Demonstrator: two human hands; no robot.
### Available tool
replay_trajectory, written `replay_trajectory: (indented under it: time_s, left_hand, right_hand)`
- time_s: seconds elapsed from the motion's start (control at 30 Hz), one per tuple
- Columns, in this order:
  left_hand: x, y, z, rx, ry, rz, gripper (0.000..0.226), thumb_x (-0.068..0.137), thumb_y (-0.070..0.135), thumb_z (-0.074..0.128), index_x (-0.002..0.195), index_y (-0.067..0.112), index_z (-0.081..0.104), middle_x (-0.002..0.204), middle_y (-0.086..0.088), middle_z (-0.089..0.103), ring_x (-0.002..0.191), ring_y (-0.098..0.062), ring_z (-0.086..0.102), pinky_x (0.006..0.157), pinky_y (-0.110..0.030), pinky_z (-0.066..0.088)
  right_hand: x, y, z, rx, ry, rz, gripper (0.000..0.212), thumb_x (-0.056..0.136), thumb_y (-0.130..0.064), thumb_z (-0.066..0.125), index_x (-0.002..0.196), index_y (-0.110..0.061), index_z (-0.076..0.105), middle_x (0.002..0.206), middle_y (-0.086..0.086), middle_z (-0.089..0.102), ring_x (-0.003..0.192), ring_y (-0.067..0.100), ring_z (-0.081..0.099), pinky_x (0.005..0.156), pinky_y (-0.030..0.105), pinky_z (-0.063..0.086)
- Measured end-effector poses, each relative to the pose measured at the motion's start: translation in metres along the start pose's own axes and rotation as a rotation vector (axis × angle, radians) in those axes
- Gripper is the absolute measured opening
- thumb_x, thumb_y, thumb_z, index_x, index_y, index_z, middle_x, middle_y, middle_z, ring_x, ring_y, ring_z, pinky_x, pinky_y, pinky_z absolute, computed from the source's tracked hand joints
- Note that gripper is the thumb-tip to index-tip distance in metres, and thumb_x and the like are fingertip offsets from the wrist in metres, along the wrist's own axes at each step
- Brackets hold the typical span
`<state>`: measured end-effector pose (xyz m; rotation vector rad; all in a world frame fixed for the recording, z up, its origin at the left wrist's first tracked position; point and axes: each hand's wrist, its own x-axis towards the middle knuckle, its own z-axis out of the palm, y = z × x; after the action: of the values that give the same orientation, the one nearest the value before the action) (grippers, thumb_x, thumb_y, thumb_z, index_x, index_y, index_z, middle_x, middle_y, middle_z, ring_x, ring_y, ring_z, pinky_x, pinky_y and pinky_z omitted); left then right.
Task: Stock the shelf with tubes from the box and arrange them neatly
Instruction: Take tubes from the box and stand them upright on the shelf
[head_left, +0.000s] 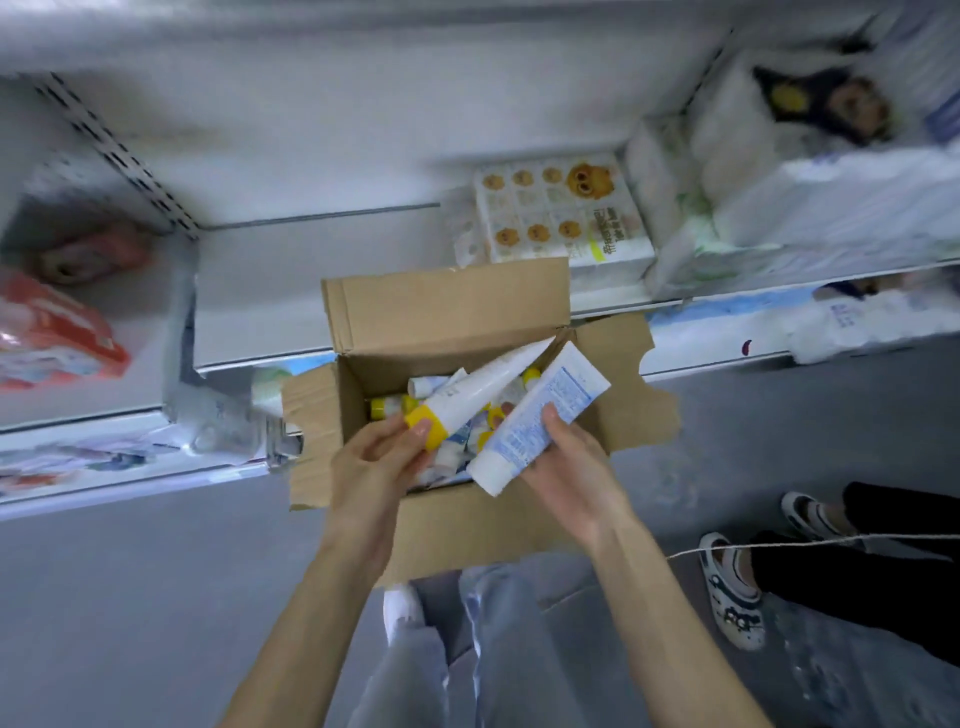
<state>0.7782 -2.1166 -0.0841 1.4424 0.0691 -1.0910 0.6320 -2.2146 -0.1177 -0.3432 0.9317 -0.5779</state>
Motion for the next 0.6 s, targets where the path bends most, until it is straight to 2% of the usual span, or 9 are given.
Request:
replay_trajectory:
  time_s: [0.13, 0.17, 0.23, 0.3, 0.4, 0.5, 0.6]
  left_hand:
    - [-0.041, 0.043, -0.03, 0.046, -0.205, 0.031, 0.02, 0.081, 0.002, 0.06, 0.102, 0.003, 0.062, 0.094, -0.011, 0.07, 0.082, -0.016, 0.069, 0.072, -0.024, 0.058]
    - [-0.049, 0.055, -0.039, 0.094, -0.264, 0.046, 0.025, 0.082, 0.002, 0.06, 0.107, 0.004, 0.062, 0.101, -0.013, 0.069, 0.09, -0.019, 0.068, 0.078, -0.027, 0.057]
    - [-0.068, 0.079, -0.059, 0.238, -0.39, 0.096, 0.037, 0.082, 0.002, 0.064, 0.118, 0.008, 0.061, 0.113, -0.014, 0.065, 0.104, -0.024, 0.064, 0.084, -0.03, 0.056]
    - [-0.086, 0.102, -0.076, 0.385, -0.519, 0.15, 0.046, 0.077, 0.008, 0.071, 0.121, 0.015, 0.061, 0.119, -0.007, 0.064, 0.108, -0.021, 0.063, 0.086, -0.031, 0.055]
    - [-0.116, 0.133, -0.087, 0.502, -0.614, 0.185, 0.045, 0.077, 0.012, 0.073, 0.118, 0.026, 0.062, 0.114, 0.0, 0.068, 0.103, -0.015, 0.066, 0.085, -0.029, 0.054]
    - [-0.141, 0.153, -0.09, 0.507, -0.563, 0.22, 0.025, 0.088, 0.015, 0.062, 0.111, 0.024, 0.063, 0.1, 0.002, 0.072, 0.086, -0.01, 0.068, 0.076, -0.027, 0.056]
    - [-0.158, 0.163, -0.091, 0.52, -0.527, 0.255, 0.018, 0.092, 0.022, 0.057, 0.108, 0.02, 0.064, 0.088, 0.003, 0.072, 0.076, -0.008, 0.066, 0.076, -0.034, 0.057]
  right_hand:
    - [-0.043, -0.003, 0.045, 0.029, -0.109, -0.083, 0.067, 0.077, -0.029, 0.073, 0.134, -0.012, 0.045, 0.131, 0.017, 0.055, 0.121, 0.031, 0.053, 0.094, 0.045, 0.05]
    - [-0.055, -0.005, 0.056, 0.023, -0.139, -0.107, 0.062, 0.077, -0.029, 0.071, 0.131, -0.012, 0.047, 0.127, 0.015, 0.058, 0.117, 0.029, 0.056, 0.091, 0.042, 0.052]
    - [-0.081, -0.008, 0.078, 0.002, -0.211, -0.163, 0.04, 0.084, -0.023, 0.055, 0.123, -0.013, 0.053, 0.118, 0.011, 0.062, 0.107, 0.024, 0.062, 0.086, 0.037, 0.055]
    - [-0.103, -0.009, 0.098, -0.028, -0.291, -0.192, 0.036, 0.088, -0.02, 0.047, 0.121, -0.011, 0.054, 0.121, 0.013, 0.062, 0.111, 0.026, 0.06, 0.09, 0.039, 0.053]
    - [-0.133, -0.011, 0.126, -0.127, -0.359, -0.209, 0.036, 0.091, -0.02, 0.046, 0.124, -0.009, 0.053, 0.127, 0.016, 0.059, 0.118, 0.03, 0.056, 0.099, 0.046, 0.047]
    - [-0.158, -0.013, 0.153, -0.234, -0.412, -0.233, 0.033, 0.09, -0.02, 0.047, 0.12, -0.008, 0.055, 0.121, 0.015, 0.063, 0.115, 0.03, 0.058, 0.099, 0.049, 0.045]
    - [-0.174, -0.015, 0.174, -0.323, -0.445, -0.247, 0.037, 0.089, -0.02, 0.049, 0.122, -0.004, 0.054, 0.119, 0.015, 0.065, 0.112, 0.029, 0.061, 0.096, 0.047, 0.048]
